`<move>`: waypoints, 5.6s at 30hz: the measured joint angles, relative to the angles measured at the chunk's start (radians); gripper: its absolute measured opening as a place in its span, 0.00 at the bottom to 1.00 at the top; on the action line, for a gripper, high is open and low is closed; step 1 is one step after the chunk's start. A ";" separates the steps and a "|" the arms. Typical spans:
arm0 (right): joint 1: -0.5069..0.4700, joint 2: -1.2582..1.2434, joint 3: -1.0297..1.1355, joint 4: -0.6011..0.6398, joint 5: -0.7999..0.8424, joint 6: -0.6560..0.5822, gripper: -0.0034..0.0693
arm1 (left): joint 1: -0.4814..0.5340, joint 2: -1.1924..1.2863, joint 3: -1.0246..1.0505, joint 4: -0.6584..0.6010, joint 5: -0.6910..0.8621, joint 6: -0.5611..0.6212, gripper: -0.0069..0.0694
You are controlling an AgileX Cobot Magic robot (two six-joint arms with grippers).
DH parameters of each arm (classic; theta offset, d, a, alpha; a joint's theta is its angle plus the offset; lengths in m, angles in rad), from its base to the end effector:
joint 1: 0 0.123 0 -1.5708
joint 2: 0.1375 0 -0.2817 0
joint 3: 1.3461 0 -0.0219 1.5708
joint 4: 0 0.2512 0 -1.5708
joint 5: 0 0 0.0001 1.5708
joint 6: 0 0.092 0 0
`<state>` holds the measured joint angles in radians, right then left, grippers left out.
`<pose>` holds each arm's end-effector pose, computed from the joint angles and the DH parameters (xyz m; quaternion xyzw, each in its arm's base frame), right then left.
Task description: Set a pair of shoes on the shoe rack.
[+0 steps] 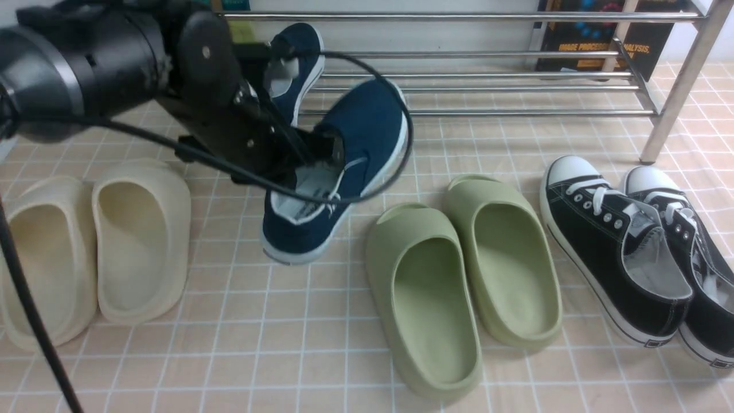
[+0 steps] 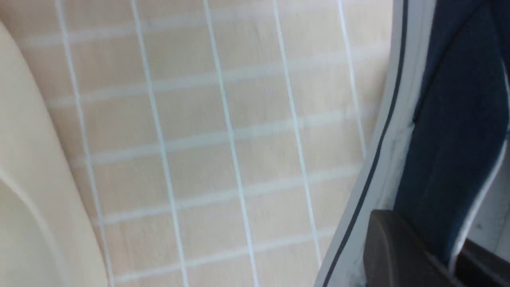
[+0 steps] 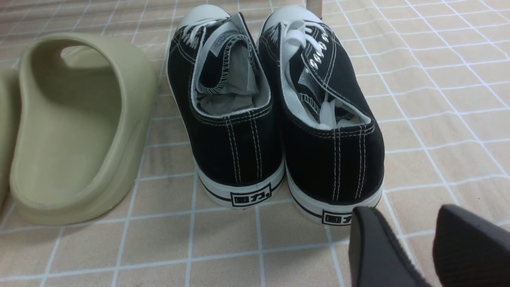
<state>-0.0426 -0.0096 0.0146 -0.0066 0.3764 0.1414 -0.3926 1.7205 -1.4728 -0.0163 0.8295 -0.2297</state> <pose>0.0571 -0.0027 0.1746 0.0720 0.7999 0.0266 0.5952 0.3522 -0.1470 0.2977 0.0744 0.9552 -0.0946 0.2703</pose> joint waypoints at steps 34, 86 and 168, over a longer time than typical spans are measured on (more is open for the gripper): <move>0.000 0.000 0.000 0.000 0.000 0.001 0.38 | 0.051 0.466 -0.534 0.090 -0.274 -0.220 0.37; 0.000 -0.001 0.000 0.000 0.000 0.002 0.38 | 0.050 0.549 -0.693 -0.120 -0.027 0.037 0.12; 0.000 -0.001 0.000 0.000 0.000 0.002 0.38 | 0.125 -0.303 -0.275 0.234 0.196 0.026 0.16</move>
<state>-0.0426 -0.0106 0.0146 -0.0066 0.3764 0.1433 -0.2673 1.4180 -1.7479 0.2173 1.0259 -0.2037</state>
